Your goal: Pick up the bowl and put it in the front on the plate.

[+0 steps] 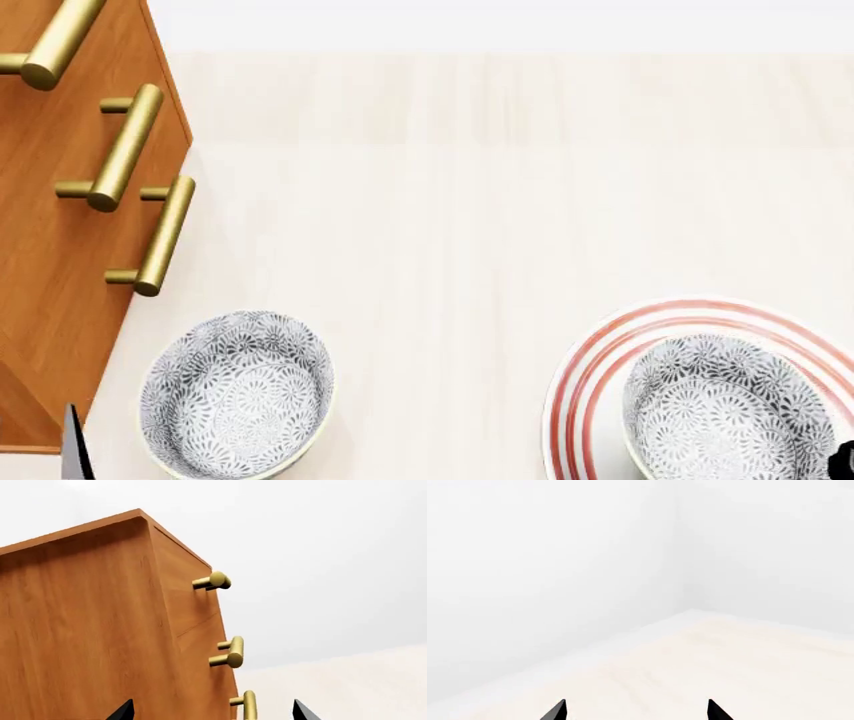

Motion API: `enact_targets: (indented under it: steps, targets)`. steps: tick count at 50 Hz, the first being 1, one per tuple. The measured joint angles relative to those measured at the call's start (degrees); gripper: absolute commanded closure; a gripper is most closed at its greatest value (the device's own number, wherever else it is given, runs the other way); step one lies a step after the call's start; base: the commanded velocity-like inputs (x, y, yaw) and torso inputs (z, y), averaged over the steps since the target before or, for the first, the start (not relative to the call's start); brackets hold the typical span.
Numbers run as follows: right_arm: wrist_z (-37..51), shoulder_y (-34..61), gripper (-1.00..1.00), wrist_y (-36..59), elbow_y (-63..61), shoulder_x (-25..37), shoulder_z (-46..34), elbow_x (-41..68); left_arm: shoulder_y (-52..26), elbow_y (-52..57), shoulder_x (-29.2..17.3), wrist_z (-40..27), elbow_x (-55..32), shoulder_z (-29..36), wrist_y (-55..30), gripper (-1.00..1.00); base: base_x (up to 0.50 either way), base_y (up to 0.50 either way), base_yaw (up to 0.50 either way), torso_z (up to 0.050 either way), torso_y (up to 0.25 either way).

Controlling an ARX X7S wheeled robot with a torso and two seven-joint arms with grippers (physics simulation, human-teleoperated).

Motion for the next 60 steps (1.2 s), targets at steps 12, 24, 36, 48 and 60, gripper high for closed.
enact_targets:
  steps: [12, 24, 36, 48, 60]
  targets:
    - [-2.3, -1.3, -1.0, -11.7, 7.1, -7.0, -4.2, -17.8, 3.7, -3.1, -2.3, -5.2, 2.5, -5.8, 3.4, -1.0, 0.0, 0.0, 0.0, 0.0, 0.0]
    - [-2.0, 2.0, -1.0, -20.9, 15.3, -11.7, -6.8, -29.2, 3.3, -6.1, -2.7, -9.9, 2.4, -11.0, 5.3, -1.0, 0.0, 0.0, 0.0, 0.0, 0.0]
    - [2.5, 8.4, -1.0, -30.3, 15.0, -13.3, -3.5, -41.9, 0.5, -2.1, -3.6, -13.9, 2.1, -17.7, 4.4, -1.0, 0.0, 0.0, 0.0, 0.0, 0.0]
    - [5.0, 11.3, -1.0, -35.3, 13.7, -13.4, -0.9, -47.4, -0.9, 1.1, -3.9, -15.5, 1.8, -20.8, 3.4, -1.0, 0.0, 0.0, 0.0, 0.0, 0.0]
    - [6.4, 12.4, -1.0, -36.9, 14.5, -13.9, -0.4, -48.2, -1.7, 1.3, -3.8, -16.1, 1.1, -21.9, 3.0, -1.0, 0.0, 0.0, 0.0, 0.0, 0.0]
